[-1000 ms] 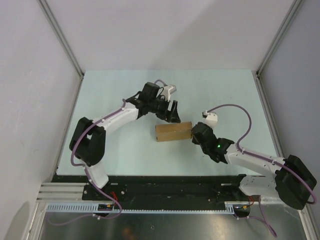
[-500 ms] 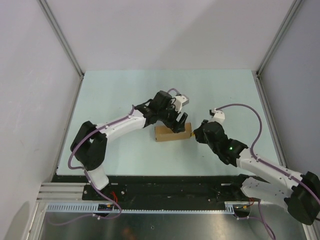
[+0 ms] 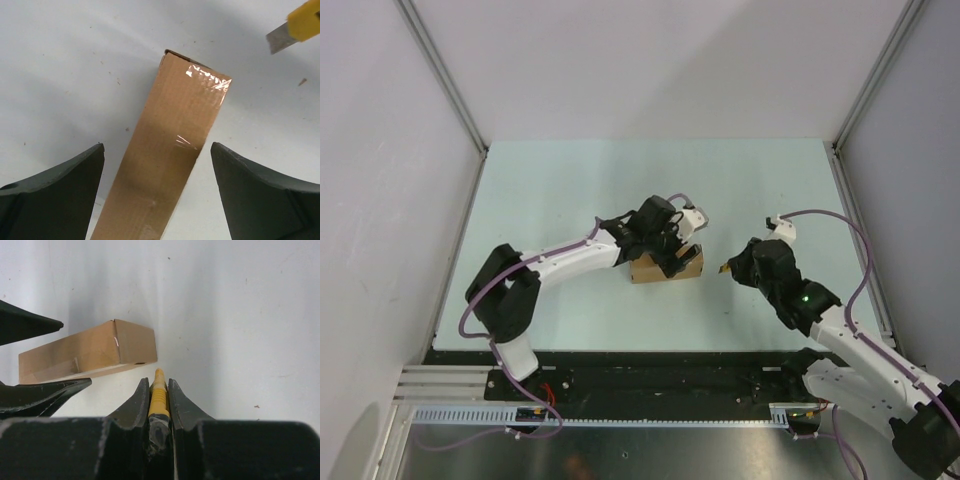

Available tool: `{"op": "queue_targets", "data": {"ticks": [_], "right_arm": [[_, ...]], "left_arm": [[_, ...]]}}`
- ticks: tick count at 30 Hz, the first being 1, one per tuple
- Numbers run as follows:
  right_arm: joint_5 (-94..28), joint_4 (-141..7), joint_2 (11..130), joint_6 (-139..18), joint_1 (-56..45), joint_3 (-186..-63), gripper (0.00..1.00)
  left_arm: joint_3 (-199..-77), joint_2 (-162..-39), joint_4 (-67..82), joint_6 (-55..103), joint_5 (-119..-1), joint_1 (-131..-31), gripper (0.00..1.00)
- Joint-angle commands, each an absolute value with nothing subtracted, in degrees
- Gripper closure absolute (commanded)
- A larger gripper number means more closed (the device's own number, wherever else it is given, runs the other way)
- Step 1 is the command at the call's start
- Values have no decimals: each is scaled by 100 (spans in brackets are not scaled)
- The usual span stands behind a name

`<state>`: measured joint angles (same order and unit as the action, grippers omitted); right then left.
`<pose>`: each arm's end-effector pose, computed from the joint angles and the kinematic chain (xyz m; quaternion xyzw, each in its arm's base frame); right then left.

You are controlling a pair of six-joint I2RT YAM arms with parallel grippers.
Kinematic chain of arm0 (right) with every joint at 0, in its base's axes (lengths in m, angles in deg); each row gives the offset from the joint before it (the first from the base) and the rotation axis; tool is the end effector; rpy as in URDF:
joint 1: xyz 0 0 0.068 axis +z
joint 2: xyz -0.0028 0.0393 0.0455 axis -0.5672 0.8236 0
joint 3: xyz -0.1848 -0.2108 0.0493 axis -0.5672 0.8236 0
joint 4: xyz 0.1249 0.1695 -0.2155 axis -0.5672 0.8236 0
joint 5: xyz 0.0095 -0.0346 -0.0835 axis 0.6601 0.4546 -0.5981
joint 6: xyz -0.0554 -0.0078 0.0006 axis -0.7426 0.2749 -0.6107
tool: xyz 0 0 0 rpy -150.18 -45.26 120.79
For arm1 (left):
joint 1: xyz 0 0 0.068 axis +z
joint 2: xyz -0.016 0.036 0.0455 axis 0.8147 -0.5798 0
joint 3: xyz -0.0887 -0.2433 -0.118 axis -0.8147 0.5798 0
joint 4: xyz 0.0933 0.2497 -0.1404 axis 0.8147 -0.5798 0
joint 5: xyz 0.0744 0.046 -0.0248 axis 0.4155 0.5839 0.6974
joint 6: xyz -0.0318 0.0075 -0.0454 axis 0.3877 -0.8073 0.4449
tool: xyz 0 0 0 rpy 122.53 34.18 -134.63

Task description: Unpack the express box

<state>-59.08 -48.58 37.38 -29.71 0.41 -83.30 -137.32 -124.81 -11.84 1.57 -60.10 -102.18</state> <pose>0.1880 0.1163 0.2517 0.0975 0.8620 0.1667 0.4687 0.2834 -0.3190 0.2251 0.4739 0.7911 -0.1852 0.3396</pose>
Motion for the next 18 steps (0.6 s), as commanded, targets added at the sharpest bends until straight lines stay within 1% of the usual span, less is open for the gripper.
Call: {"op": "queue_targets", "data": {"ticks": [1, 3, 6, 7, 9, 10, 12, 13, 14, 18], "right_arm": [[-5496, -4875, 3736, -3159, -194, -8413, 100], [-5408, -4954, 3763, -3264, -291, -8457, 100], [-5249, -5244, 3850, -3334, -431, -8475, 100], [-5162, -5471, 3885, -3387, -536, -8484, 100], [-5082, -5727, 4026, -3449, -625, -8519, 100], [-5038, -6015, 4087, -3484, -695, -8528, 100], [-5012, -6254, 4289, -3589, -757, -8580, 100], [-4994, -6464, 4342, -3607, -783, -8589, 100], [-4968, -6571, 4412, -3642, -844, -8607, 100], [-4556, -7221, 4746, -3835, -968, -8633, 100]], "left_arm": [[-13795, -12637, -1132, -362, -5875, -10229, 10], [-13927, -12760, -1220, -266, -6058, -10220, 12], [-14067, -12910, -1299, -134, -6121, -10229, 19], [-14085, -12919, -1343, -116, -6173, -10220, 24], [-14094, -12945, -1352, -20, -6174, -10220, 30], [-14085, -12971, -1343, 16, -6052, -10220, 37], [-14129, -13007, -1352, 129, -5919, -10229, 42], [-14147, -13024, -1352, 174, -5858, -10220, 48], [-14164, -13024, -1361, 218, -5779, -10229, 50], [-14165, -12963, -1344, 271, -5682, -10220, 50]]}}
